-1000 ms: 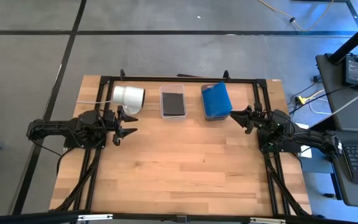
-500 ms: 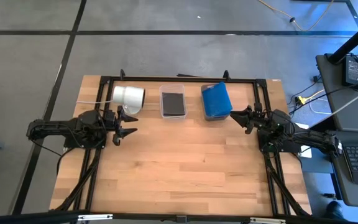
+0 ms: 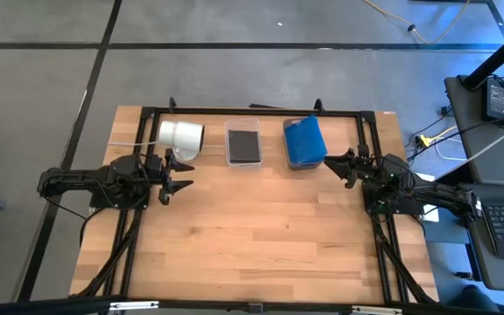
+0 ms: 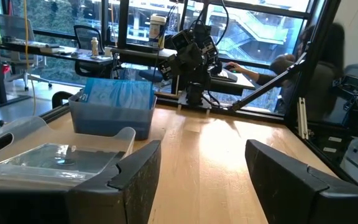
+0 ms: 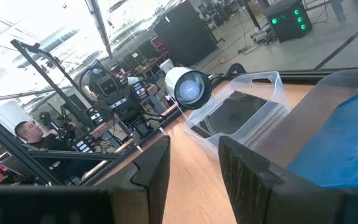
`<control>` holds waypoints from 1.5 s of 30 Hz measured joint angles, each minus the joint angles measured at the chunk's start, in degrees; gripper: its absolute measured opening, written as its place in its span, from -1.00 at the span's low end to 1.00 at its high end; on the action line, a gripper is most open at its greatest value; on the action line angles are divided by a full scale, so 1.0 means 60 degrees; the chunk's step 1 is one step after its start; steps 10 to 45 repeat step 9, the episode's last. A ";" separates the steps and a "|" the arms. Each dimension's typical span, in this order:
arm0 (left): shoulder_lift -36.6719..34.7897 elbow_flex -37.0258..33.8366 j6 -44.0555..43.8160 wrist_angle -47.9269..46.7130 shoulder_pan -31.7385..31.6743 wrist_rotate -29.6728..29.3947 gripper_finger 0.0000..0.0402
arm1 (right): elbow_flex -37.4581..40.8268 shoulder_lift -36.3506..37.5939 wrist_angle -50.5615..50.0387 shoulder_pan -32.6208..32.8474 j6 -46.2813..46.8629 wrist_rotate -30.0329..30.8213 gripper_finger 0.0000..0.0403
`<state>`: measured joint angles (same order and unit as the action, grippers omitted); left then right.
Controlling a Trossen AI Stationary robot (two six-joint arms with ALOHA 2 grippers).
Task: Pick & place jewel cases by type
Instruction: Return to Home Position
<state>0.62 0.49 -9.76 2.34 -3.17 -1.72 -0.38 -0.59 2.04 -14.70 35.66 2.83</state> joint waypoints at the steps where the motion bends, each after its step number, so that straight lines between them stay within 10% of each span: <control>1: 0.0002 0.0000 0.0000 -0.0002 -0.0001 0.0000 0.15 | 0.0000 0.0002 0.0002 0.0000 -0.0012 0.0000 -0.30; 45: 0.0001 0.0000 0.0000 -0.0001 0.0002 0.0000 0.13 | 0.0000 0.0002 0.0004 0.0000 0.0000 0.0000 -0.30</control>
